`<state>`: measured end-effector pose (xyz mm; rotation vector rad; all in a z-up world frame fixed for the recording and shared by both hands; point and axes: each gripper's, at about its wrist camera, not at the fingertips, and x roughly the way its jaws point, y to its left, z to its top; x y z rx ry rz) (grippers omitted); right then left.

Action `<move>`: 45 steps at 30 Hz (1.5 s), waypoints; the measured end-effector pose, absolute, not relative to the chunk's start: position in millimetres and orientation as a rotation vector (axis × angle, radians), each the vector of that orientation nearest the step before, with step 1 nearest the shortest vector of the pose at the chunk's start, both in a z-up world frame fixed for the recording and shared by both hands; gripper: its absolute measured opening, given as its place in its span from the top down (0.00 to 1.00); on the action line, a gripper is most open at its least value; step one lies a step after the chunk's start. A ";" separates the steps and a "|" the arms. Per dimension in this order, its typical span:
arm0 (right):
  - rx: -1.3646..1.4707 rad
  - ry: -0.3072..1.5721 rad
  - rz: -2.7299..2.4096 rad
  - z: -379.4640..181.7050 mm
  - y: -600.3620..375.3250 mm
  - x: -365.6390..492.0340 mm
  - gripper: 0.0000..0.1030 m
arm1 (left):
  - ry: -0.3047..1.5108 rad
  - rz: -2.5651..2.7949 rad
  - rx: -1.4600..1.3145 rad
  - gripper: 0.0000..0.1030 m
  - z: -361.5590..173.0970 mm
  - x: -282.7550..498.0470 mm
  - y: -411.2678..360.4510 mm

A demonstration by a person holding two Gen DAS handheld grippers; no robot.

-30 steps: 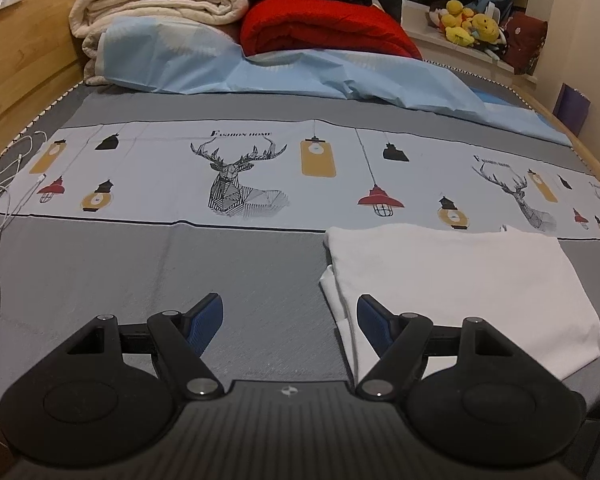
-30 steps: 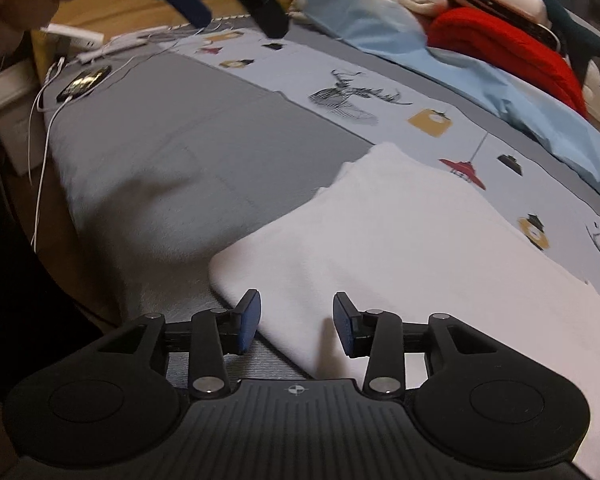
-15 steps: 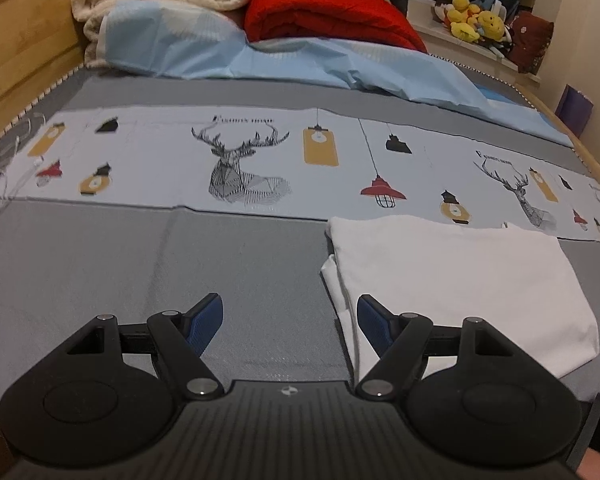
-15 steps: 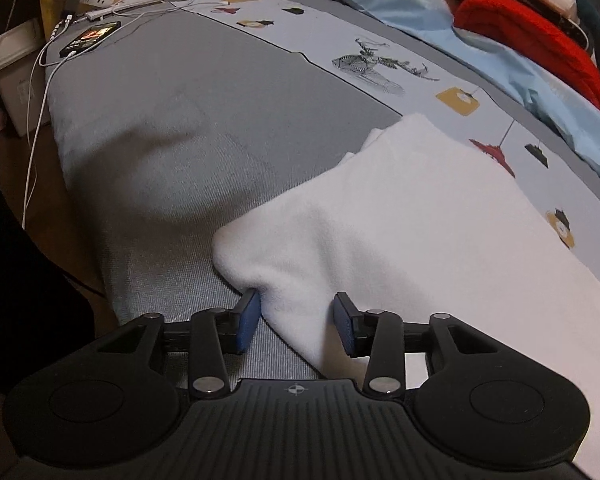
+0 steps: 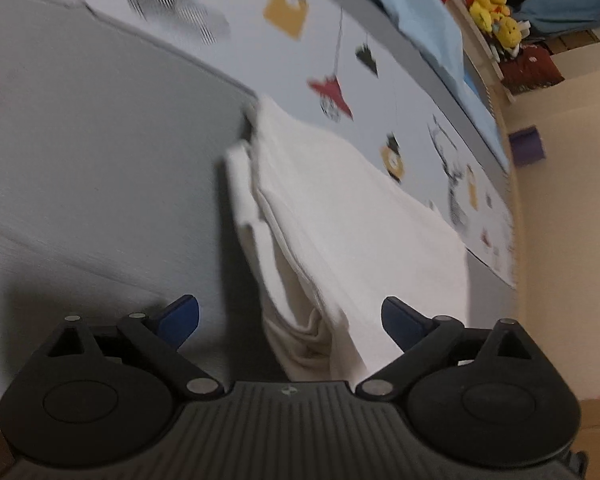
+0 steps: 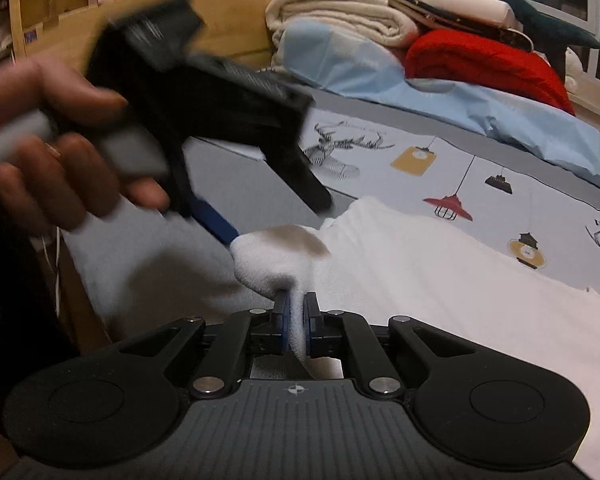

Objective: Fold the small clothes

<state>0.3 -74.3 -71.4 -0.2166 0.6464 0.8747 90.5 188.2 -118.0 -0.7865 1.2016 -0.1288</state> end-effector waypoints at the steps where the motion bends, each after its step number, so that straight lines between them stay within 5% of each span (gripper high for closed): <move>1: -0.208 0.642 0.880 -68.8 -77.9 -0.1 0.97 | 1.220 -0.148 -0.807 0.04 -125.1 95.9 185.2; 8: -0.194 0.628 0.900 -59.6 -87.9 -1.1 0.97 | 1.272 -0.132 -0.842 0.06 -151.5 126.4 175.3; 20: -0.220 0.657 0.891 -68.8 -77.9 1.7 0.97 | 1.327 -0.105 -0.774 0.23 -171.3 144.0 177.2; 23: -0.219 0.656 0.892 -67.7 -79.5 0.0 0.97 | 1.327 -0.106 -0.765 0.35 -172.4 146.4 177.1; 25: -0.215 0.652 0.893 -65.1 -79.8 -0.5 0.97 | 1.328 -0.112 -0.750 0.58 -173.7 148.8 174.2; 28: -0.213 0.653 0.891 -62.4 -77.8 0.5 0.97 | 1.311 -0.129 -0.733 0.80 -170.6 146.2 173.6; 38: 0.054 0.641 1.023 -34.4 -67.5 -3.1 0.97 | 1.071 -0.067 -0.667 0.83 -76.7 96.8 221.3; 45: 0.198 0.646 0.943 -20.3 -115.3 3.7 0.97 | 1.005 -0.170 -0.555 0.83 -30.9 109.3 165.4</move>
